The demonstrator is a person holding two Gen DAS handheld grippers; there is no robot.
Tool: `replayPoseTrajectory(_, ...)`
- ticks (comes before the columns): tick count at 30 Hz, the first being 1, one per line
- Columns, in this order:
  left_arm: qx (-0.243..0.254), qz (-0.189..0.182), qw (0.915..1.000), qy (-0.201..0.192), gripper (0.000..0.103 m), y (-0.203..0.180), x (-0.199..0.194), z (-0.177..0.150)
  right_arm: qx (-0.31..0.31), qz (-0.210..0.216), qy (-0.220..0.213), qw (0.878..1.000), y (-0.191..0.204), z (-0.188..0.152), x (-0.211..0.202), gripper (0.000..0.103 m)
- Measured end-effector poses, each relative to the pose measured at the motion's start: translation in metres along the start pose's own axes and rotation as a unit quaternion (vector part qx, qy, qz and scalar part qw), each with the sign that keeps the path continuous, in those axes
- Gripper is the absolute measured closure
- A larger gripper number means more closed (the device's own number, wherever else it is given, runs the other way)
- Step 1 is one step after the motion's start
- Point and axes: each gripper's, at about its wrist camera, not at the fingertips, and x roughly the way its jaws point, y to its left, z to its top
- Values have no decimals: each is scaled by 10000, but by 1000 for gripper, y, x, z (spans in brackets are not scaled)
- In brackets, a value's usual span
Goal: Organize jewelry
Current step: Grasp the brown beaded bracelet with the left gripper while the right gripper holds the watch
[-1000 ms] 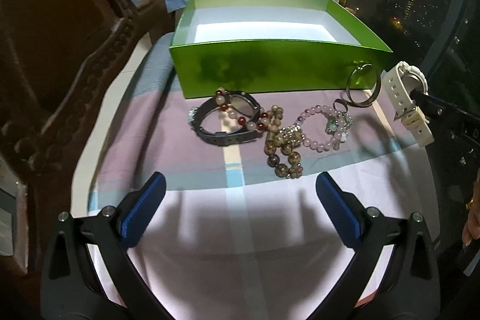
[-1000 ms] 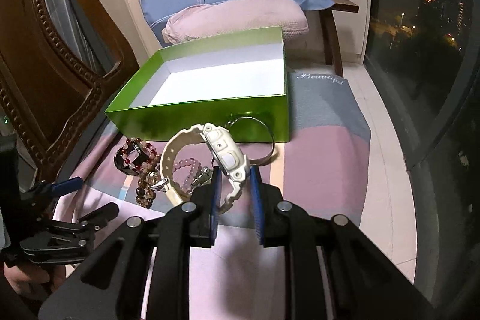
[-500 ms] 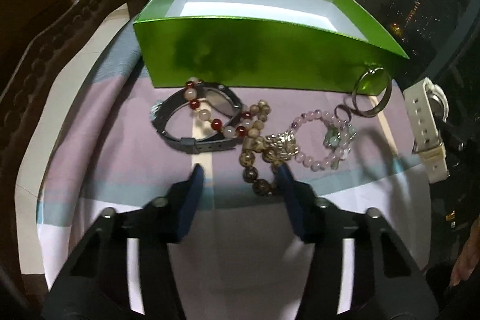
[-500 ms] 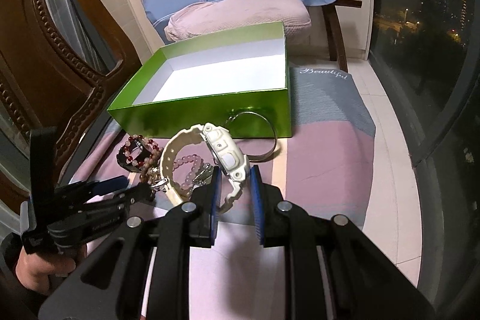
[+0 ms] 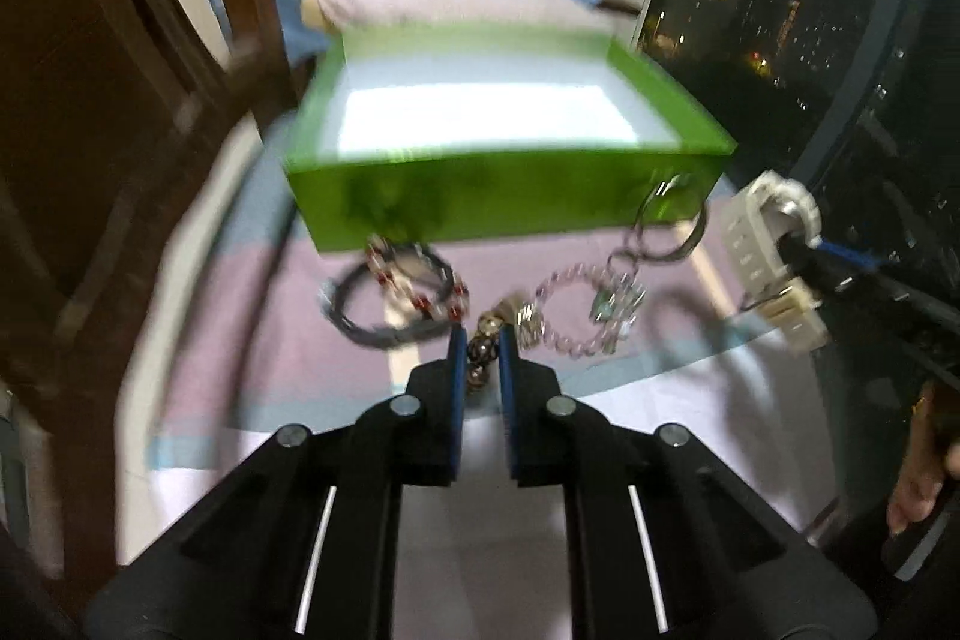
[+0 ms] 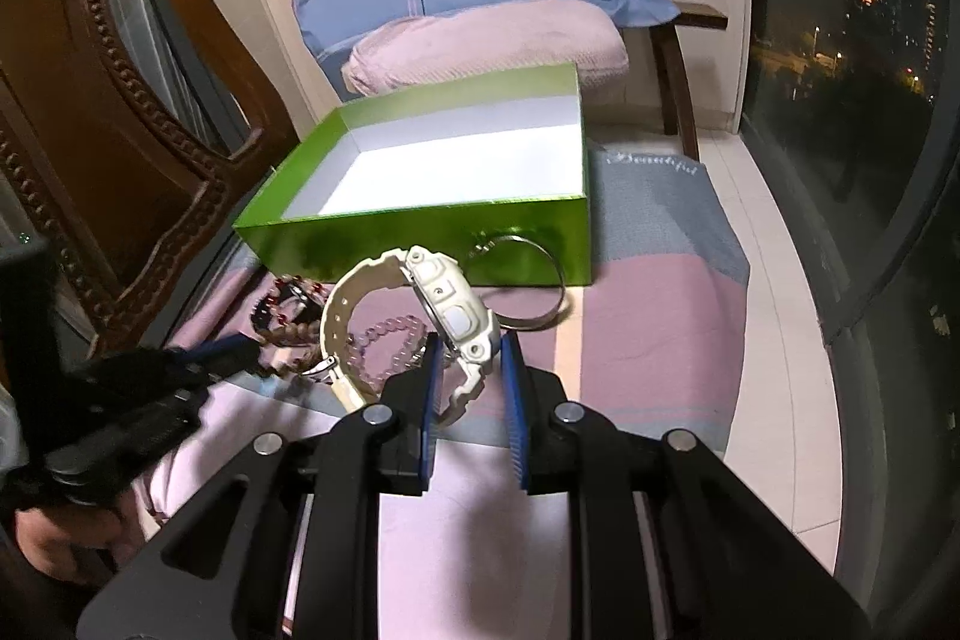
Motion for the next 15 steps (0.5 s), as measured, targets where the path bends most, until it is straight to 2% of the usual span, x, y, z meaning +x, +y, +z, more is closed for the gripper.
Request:
replayPoseTrajectory(3, 94, 162, 9988, -455, 92, 1, -39, 8, -35, 57, -108, 9999, 8, 1, -14, 83)
replayPoseTrajectory(7, 76, 277, 9958, -864, 92, 9, -79, 17, -93, -3, -455, 9989, 19, 0, -40, 83)
replayPoseTrajectory(12, -4, 237, 9936, -1101, 92, 18, -104, 17, 18, -118, -798, 9967, 21, -3, -60, 83)
replayPoseTrajectory(15, 19, 221, 9942, -1057, 92, 17, -103, 13, 61, -164, -815, 9965, 20, -5, -61, 83)
